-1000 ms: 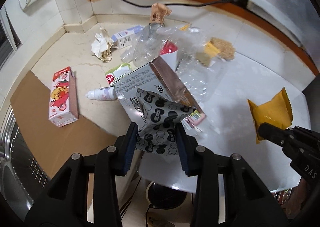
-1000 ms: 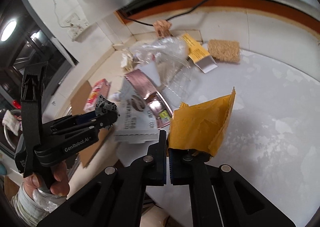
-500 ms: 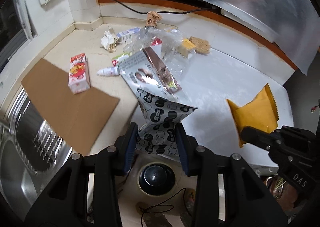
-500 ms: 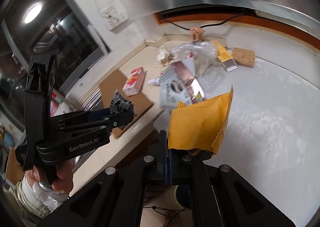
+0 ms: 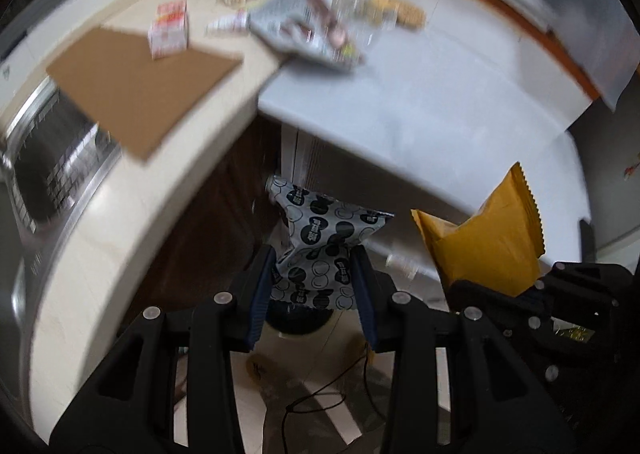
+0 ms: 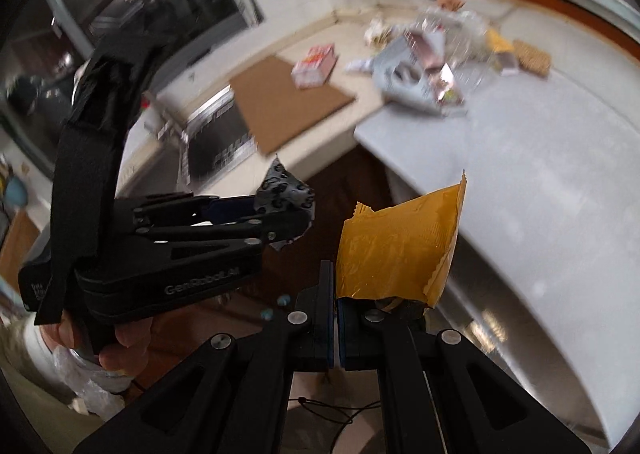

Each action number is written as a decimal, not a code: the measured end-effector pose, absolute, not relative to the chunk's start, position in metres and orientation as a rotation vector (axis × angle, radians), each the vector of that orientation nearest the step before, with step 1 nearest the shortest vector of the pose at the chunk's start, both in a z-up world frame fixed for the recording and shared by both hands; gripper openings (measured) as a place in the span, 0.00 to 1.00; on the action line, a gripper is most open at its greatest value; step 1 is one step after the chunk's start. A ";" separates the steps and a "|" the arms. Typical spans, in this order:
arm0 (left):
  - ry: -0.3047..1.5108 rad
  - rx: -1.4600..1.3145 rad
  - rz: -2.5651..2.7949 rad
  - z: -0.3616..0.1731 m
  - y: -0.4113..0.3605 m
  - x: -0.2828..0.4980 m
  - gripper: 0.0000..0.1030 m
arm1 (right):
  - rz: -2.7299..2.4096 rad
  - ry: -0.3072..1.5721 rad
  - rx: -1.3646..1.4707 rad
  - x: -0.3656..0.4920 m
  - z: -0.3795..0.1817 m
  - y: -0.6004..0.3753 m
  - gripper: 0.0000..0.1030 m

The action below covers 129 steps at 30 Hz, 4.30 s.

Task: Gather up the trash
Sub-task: 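Carry both held packets down over the floor trash bin, then open both tools to drop the packets into the bin, then raise both tools back up toward the counter trash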

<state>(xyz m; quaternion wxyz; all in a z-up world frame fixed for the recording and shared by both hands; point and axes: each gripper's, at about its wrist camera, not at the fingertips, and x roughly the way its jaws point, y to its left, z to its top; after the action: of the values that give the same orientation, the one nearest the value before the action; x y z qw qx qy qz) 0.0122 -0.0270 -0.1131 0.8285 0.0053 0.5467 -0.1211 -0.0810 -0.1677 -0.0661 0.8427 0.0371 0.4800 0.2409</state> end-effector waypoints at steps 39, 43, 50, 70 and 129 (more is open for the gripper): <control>1.487 -0.027 -0.175 -0.665 -0.001 0.013 0.34 | 0.495 1.507 0.165 -0.027 -0.687 -0.141 0.04; 1.500 -0.031 -0.168 -0.674 -0.002 0.016 0.36 | 0.504 1.509 0.169 -0.020 -0.705 -0.139 0.29; 1.492 -0.043 -0.169 -0.678 0.009 0.018 0.84 | 0.483 1.462 0.167 -0.019 -0.702 -0.149 0.48; 1.420 -0.032 -0.149 -0.605 0.021 0.003 0.84 | 0.288 1.392 0.180 -0.039 -0.622 -0.164 0.48; 1.030 0.112 -0.198 0.015 0.010 0.025 0.84 | 0.393 0.892 0.059 0.004 0.045 -0.186 0.47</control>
<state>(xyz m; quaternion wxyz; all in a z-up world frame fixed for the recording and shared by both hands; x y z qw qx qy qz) 0.0245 0.0100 0.0151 0.8640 0.0537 0.4916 -0.0944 0.0038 -0.1862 0.0450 0.8832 0.0283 0.4284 0.1888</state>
